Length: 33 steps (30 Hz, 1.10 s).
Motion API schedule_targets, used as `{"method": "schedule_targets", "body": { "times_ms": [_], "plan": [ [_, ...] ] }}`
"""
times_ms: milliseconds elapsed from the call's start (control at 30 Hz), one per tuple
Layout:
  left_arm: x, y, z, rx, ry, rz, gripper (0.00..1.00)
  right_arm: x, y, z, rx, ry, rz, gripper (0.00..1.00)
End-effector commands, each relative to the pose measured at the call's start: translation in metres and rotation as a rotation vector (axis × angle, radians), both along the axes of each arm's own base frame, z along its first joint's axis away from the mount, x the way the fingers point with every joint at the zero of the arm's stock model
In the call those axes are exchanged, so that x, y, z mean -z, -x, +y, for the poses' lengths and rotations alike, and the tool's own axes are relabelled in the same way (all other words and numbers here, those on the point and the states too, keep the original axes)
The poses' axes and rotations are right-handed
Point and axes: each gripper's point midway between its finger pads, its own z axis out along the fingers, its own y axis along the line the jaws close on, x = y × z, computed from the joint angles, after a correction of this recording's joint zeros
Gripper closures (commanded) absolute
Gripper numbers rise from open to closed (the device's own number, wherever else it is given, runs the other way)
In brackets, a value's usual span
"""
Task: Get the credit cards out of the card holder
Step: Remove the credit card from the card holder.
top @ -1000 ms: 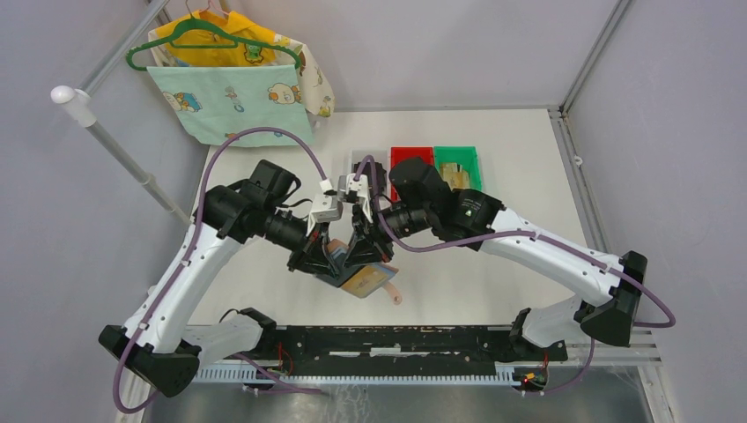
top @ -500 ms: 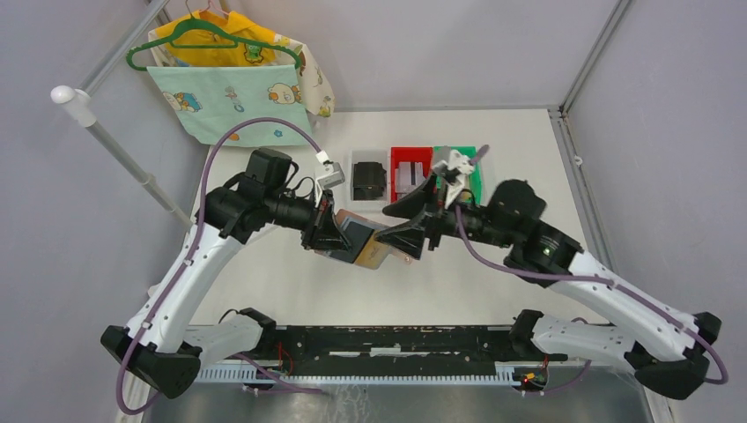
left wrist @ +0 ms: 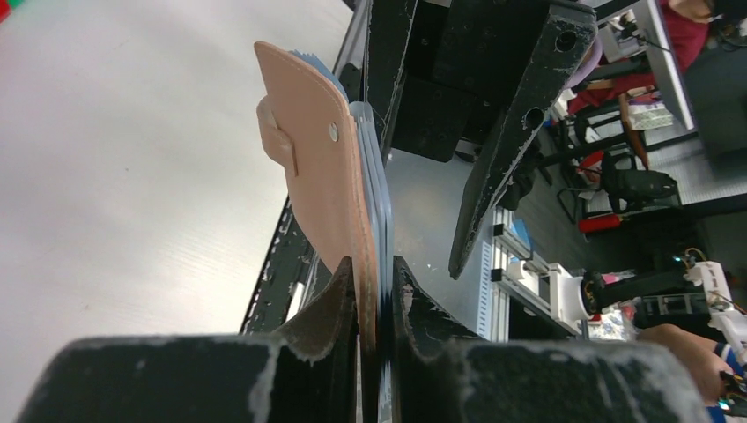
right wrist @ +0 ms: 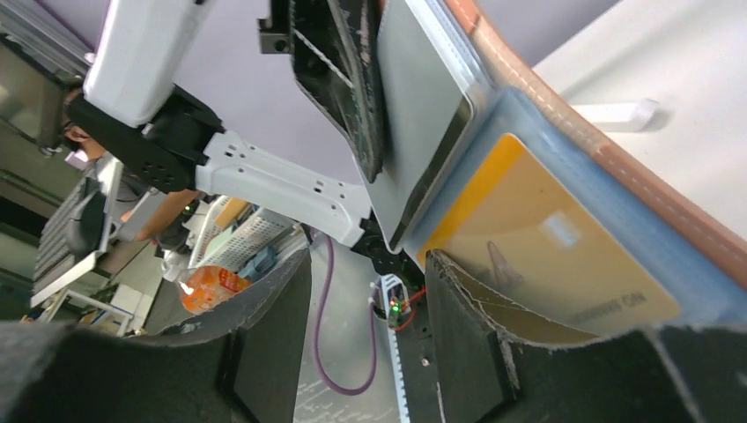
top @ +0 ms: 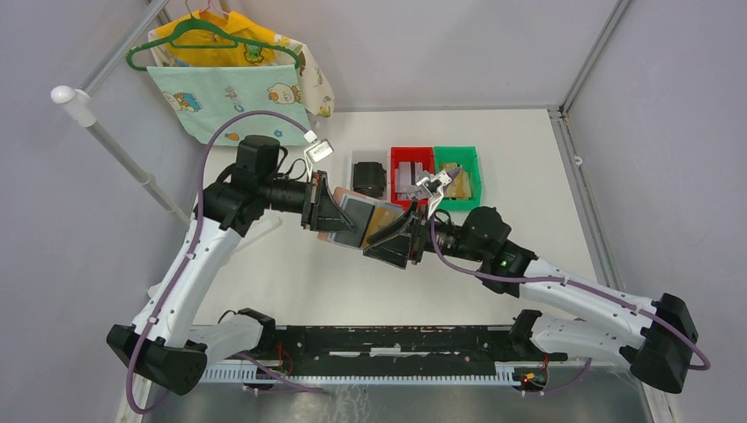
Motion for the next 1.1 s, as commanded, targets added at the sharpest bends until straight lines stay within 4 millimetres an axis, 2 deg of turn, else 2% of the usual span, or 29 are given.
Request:
{"method": "schedule_targets", "body": {
  "times_ms": [0, 200, 400, 633, 800, 933, 1067],
  "plan": [
    [-0.033, 0.015, -0.002, 0.075, 0.106, -0.014, 0.96, -0.056, 0.004, 0.0, -0.017, -0.171, -0.069, 0.45],
    [-0.039, 0.03, 0.0, 0.141, 0.141, -0.009, 0.96, -0.055, -0.001, 0.007, -0.023, -0.163, -0.063, 0.49],
    [-0.046, 0.046, 0.005, 0.209, 0.18, -0.023, 0.96, -0.065, 0.002, 0.007, -0.054, -0.208, -0.062, 0.5],
    [-0.033, 0.041, 0.005, 0.183, 0.139, -0.034, 0.93, -0.076, 0.006, 0.012, -0.099, -0.277, -0.035, 0.57],
    [-0.019, 0.038, 0.005, 0.178, 0.107, -0.011, 0.82, -0.077, -0.004, 0.018, -0.072, -0.284, -0.003, 0.67],
    [-0.02, 0.041, 0.005, 0.202, 0.123, 0.005, 0.81, -0.069, -0.018, 0.022, -0.009, -0.271, 0.056, 0.8],
    [-0.024, 0.044, 0.005, 0.217, 0.137, 0.003, 0.81, -0.067, -0.023, 0.022, 0.016, -0.281, 0.075, 0.93]
  ]
}}
